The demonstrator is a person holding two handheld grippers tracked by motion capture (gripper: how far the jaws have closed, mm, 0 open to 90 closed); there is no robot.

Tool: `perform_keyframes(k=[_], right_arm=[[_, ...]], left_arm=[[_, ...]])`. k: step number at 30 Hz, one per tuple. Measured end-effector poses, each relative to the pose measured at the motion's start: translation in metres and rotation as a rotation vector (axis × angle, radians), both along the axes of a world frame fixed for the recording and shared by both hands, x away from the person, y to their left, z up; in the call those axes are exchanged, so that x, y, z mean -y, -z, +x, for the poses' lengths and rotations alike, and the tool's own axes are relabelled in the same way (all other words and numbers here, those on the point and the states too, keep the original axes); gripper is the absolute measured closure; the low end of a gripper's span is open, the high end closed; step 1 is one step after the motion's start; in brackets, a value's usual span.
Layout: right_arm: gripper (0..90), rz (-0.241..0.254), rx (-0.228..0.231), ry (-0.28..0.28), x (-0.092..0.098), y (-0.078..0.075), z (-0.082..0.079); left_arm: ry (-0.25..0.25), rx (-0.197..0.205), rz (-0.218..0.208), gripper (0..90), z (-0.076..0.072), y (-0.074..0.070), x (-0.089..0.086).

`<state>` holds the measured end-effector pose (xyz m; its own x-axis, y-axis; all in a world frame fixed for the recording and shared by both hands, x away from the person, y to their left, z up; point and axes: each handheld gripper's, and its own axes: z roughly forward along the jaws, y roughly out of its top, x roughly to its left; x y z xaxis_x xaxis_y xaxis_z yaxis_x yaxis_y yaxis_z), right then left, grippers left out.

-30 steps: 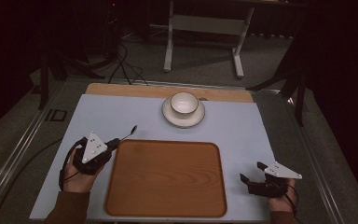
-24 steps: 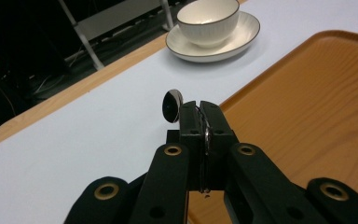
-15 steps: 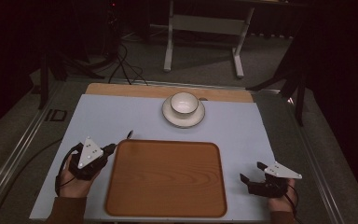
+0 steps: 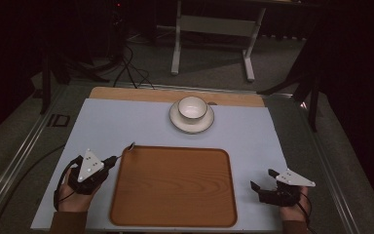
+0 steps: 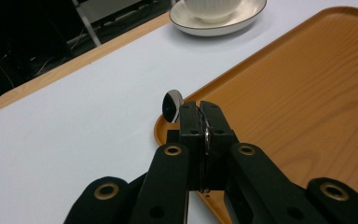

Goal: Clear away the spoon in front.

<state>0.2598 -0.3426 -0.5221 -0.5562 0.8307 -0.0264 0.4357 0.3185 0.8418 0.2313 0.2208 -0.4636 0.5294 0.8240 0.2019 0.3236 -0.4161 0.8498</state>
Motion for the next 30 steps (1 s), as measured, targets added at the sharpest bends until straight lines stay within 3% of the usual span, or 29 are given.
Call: perform_keyframes(k=[14, 21, 30], right_arm=[[13.4, 0.002, 0.000, 0.001, 0.000, 0.000, 0.000], [13.4, 0.000, -0.001, 0.002, 0.000, 0.000, 0.000], [13.5, -0.005, 0.003, 0.003, 0.000, 0.000, 0.000]], left_arm=[[-0.005, -0.021, 0.016, 88.4, -0.005, 0.007, -0.001], [-0.013, -0.016, 0.048, 88.4, -0.009, 0.009, 0.003], [-0.014, -0.018, 0.047, 88.2, -0.013, 0.013, 0.004]])
